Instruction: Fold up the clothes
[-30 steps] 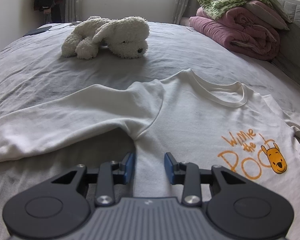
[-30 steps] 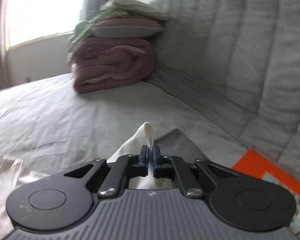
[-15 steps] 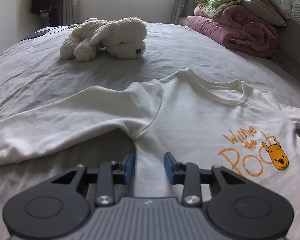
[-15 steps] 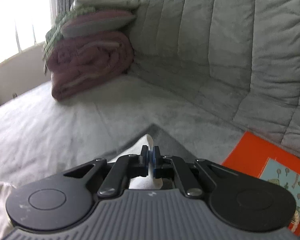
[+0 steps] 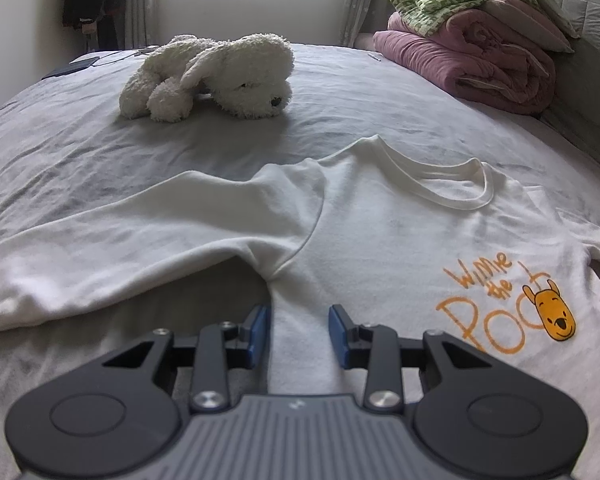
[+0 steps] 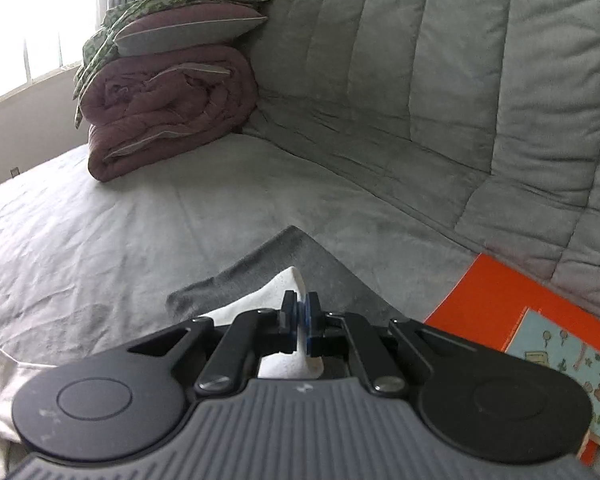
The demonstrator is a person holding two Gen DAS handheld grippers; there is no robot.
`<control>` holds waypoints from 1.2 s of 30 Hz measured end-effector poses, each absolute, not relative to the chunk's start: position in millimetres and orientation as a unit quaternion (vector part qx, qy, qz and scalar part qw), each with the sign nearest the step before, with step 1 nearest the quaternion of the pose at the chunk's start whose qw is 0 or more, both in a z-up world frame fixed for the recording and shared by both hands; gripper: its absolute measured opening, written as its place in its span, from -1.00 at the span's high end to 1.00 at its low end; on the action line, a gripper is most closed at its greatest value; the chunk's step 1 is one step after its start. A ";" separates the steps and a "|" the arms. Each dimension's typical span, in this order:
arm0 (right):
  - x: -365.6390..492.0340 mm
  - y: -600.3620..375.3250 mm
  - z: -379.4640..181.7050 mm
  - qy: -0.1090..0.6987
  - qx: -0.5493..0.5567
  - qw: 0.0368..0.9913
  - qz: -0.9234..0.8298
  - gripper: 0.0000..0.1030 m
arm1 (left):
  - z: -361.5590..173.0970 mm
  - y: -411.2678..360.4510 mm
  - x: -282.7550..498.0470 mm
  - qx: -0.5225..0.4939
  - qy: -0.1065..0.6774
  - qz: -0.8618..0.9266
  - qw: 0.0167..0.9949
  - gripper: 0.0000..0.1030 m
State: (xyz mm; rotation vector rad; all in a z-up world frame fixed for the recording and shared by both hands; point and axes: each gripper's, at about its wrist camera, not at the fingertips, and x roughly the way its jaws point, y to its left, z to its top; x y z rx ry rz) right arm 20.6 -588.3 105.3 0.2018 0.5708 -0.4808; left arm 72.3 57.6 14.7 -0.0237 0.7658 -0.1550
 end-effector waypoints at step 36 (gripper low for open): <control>10.5 -274.8 79.1 0.283 -0.181 0.927 0.167 -0.18 | 39.6 246.8 67.9 -0.266 0.387 0.254 0.846 0.28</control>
